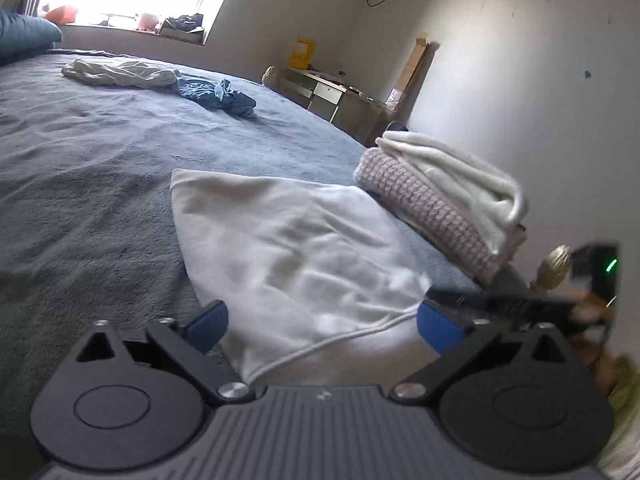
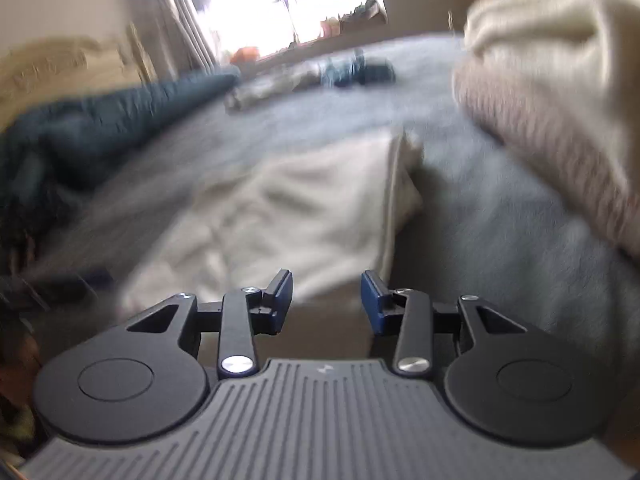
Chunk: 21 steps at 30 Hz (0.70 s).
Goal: Fold clothes
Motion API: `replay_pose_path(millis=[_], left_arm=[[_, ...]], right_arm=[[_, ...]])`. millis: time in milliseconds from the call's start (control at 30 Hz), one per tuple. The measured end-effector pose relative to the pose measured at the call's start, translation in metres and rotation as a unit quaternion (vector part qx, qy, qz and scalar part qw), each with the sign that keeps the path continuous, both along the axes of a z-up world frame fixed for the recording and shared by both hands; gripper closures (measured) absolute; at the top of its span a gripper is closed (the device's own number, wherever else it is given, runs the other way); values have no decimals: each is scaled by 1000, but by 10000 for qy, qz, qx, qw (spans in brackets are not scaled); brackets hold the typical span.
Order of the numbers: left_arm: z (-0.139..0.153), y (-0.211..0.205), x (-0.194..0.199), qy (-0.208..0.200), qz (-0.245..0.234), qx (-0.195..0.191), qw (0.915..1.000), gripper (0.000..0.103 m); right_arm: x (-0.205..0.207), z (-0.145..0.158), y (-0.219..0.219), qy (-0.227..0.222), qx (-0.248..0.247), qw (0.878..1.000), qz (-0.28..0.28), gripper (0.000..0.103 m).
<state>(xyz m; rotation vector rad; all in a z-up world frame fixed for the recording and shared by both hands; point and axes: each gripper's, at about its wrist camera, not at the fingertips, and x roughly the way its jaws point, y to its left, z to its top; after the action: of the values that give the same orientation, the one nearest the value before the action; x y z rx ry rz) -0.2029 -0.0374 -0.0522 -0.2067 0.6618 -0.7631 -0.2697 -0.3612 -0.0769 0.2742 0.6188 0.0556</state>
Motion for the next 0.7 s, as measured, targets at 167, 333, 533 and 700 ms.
replay_pose_path(millis=[167, 333, 533, 700], left_arm=[[7, -6, 7, 229, 334, -30, 9992, 0], [10, -26, 20, 55, 317, 105, 9994, 0], [-17, -50, 36, 305, -49, 543, 9980, 0], [-14, -56, 38, 201, -147, 562, 9981, 0]], right_arm=[[-20, -2, -32, -155, 456, 9976, -503, 71], [-23, -7, -36, -336, 986, 9945, -58, 70], [-26, -24, -34, -15, 1066, 9943, 38, 69], [-36, -25, -52, -151, 1558, 9876, -152, 60]])
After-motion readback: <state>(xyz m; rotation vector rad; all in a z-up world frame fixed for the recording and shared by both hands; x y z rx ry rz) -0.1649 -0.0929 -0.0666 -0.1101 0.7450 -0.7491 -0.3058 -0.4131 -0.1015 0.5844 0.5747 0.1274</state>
